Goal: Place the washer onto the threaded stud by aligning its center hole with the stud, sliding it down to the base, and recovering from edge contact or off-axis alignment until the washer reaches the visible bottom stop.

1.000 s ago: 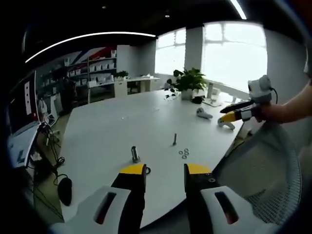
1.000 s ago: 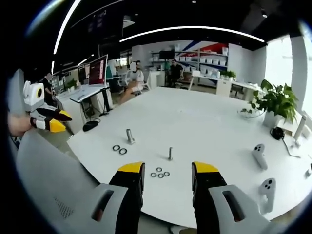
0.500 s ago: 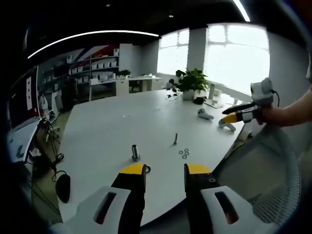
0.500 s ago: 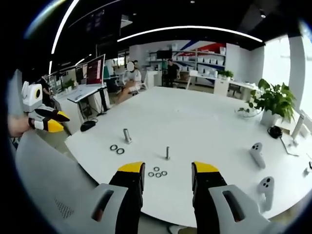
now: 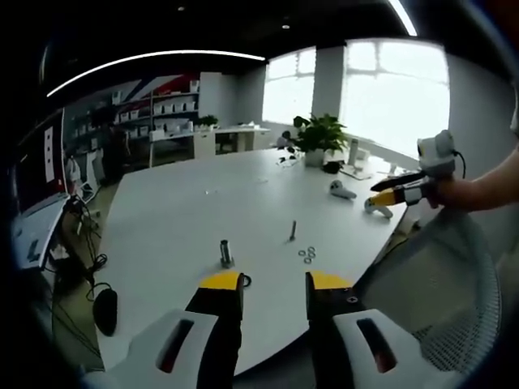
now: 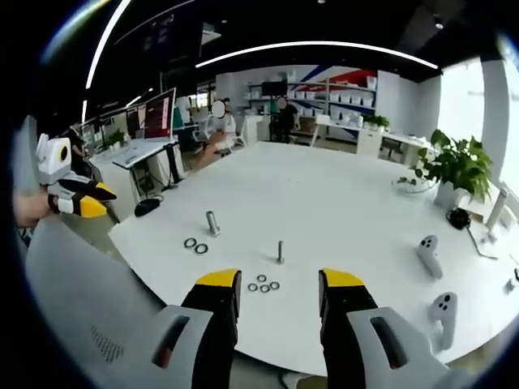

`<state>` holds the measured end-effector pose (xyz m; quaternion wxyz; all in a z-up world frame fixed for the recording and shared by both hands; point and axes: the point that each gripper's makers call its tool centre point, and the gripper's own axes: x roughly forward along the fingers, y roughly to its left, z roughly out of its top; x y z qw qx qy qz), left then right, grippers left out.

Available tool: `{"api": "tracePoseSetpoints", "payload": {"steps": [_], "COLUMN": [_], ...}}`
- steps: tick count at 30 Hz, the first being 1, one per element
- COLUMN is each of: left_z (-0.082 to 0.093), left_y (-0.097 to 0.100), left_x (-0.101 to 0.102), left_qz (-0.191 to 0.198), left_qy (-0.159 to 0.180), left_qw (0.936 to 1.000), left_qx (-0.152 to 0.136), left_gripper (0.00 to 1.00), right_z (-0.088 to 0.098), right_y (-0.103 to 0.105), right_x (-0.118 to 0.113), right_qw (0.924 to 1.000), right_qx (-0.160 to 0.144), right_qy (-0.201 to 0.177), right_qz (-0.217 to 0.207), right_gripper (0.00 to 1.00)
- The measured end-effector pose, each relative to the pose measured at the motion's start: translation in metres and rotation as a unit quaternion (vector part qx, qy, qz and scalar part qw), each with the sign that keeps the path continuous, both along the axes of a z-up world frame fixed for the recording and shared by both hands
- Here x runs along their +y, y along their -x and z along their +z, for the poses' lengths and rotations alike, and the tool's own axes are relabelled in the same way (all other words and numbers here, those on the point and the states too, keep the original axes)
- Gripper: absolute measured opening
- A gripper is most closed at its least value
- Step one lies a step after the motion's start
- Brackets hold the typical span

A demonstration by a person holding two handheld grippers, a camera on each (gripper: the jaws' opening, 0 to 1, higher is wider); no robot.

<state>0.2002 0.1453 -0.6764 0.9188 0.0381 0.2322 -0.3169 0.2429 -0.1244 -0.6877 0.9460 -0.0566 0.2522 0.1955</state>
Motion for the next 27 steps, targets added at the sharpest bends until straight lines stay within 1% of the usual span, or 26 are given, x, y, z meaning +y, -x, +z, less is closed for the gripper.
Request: {"api": "tracePoseSetpoints", "payload": {"steps": [14,16,17,20,22,27], "left_z": [-0.0011,0.0023,0.0012,-0.0010,-0.0008,-0.0018], "left_y": [0.0006,-0.0013,-0.0023,-0.0025,-0.0007,-0.0010], "left_x": [-0.0003,0.0010,0.0023,0.0027,0.0011,0.0015], "left_qz": [0.000,0.004,0.012,0.010,0.006,0.007], "left_qy": [-0.002,0.004,0.014,0.007,0.008,0.004], "left_qw": [1.0000,1.0000,0.9998,0.9999,0.9999,0.9999], "left_qx": [0.003,-0.003,0.008,0.011,0.010,0.012], "left_gripper": [0.29,0.28,0.28,0.30,0.29,0.29], "right_z": [-0.0009,-0.0004,-0.0006,-0.0025,-0.0010,0.0003], "right_y": [0.0012,0.0015,0.0013,0.0017,0.0015,0.0013], "right_x": [0.0022,0.0032,0.0031,0.0044,0.0032,0.0036], "right_qw": [1.0000,1.0000,1.0000,0.9998,0.9999,0.9999], "right_qx": [0.004,0.004,0.004,0.012,0.006,0.003], "right_qy": [-0.004,-0.005,-0.005,-0.011,-0.008,-0.011], "right_qz": [0.005,0.007,0.007,0.008,0.008,0.007], "right_gripper": [0.40,0.40,0.40,0.40,0.40,0.40]}}
